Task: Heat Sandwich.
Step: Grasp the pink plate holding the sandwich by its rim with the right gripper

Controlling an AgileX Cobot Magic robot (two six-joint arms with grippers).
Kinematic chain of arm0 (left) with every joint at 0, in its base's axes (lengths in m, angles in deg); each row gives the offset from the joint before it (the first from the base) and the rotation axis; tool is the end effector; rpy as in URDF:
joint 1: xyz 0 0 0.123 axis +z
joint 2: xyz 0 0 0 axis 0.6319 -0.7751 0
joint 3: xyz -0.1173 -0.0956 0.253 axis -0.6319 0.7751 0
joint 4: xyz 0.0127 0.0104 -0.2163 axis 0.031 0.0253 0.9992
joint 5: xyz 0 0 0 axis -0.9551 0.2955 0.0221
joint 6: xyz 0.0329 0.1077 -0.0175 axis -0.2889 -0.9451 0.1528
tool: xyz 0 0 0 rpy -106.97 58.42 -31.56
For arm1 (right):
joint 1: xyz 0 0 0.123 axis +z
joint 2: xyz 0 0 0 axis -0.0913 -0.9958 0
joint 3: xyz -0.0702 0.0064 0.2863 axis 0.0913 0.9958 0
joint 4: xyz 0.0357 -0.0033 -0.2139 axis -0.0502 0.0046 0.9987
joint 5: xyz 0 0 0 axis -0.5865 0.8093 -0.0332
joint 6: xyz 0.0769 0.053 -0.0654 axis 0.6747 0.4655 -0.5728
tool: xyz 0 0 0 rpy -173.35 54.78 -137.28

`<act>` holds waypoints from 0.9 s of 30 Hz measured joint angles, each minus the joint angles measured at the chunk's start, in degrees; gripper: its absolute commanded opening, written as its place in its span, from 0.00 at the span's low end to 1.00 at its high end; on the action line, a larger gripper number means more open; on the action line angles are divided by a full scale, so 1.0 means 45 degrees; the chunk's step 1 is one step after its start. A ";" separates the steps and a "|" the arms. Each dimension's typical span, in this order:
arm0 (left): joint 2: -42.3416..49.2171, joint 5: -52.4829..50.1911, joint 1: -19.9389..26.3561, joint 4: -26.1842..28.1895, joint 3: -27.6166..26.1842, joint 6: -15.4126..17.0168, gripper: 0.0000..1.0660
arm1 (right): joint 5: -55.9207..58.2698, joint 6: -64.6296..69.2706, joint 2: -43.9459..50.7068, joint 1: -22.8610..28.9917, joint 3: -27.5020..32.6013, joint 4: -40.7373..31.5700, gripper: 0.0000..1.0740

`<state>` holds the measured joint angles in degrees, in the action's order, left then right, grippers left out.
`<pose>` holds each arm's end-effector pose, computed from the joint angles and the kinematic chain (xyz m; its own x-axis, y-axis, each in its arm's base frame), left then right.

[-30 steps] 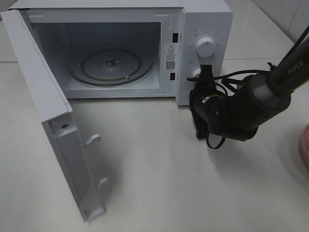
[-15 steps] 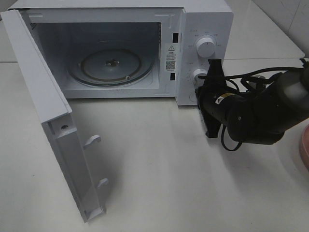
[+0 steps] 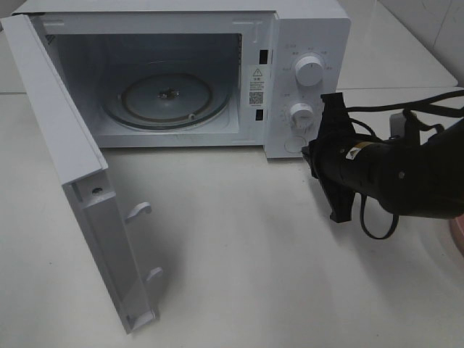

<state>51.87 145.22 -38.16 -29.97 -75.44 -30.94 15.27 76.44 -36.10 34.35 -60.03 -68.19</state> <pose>-0.0289 -0.0069 0.2525 -0.4554 -0.0519 -0.8888 0.0124 0.9978 -0.0647 0.3013 0.1316 0.1621 -0.2098 0.9769 -0.0396 0.4447 0.1314 0.8860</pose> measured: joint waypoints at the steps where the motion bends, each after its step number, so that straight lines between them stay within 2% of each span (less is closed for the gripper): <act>1: 0.0000 0.0000 0.0000 0.0000 0.0000 0.0000 0.94 | 0.0369 -0.0267 0.0229 0.0000 0.0038 0.0013 0.05; 10: 0.0000 0.0000 0.0000 0.0000 0.0000 0.0000 0.94 | 0.3998 -0.5360 0.1884 0.0000 0.0064 0.0013 0.07; 12: 0.0000 0.0000 0.0000 0.0000 0.0000 0.0000 0.94 | 0.4736 -0.6965 0.2165 -0.0013 0.0064 0.0013 0.07; 13: 0.0000 0.0000 0.0000 0.0000 0.0000 0.0000 0.94 | 0.5437 -0.8874 0.2432 -0.0025 0.0064 0.0013 0.08; 16: 0.0000 0.0000 0.0000 0.0000 0.0000 0.0000 0.94 | 0.6099 -1.0581 0.2712 -0.0025 0.0064 0.0013 0.09; 17: 0.0000 0.0000 0.0000 0.0000 0.0000 0.0000 0.94 | 0.6837 -1.2287 0.2954 -0.0025 0.0064 0.0013 0.10; 27: 0.0000 0.0000 0.0000 0.0000 0.0000 0.0000 0.94 | 1.0173 -1.7482 0.4304 -0.0025 0.0064 0.0051 0.14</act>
<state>51.87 145.22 -38.16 -29.97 -75.44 -30.94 61.05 -2.23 -16.73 34.23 -59.74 -67.96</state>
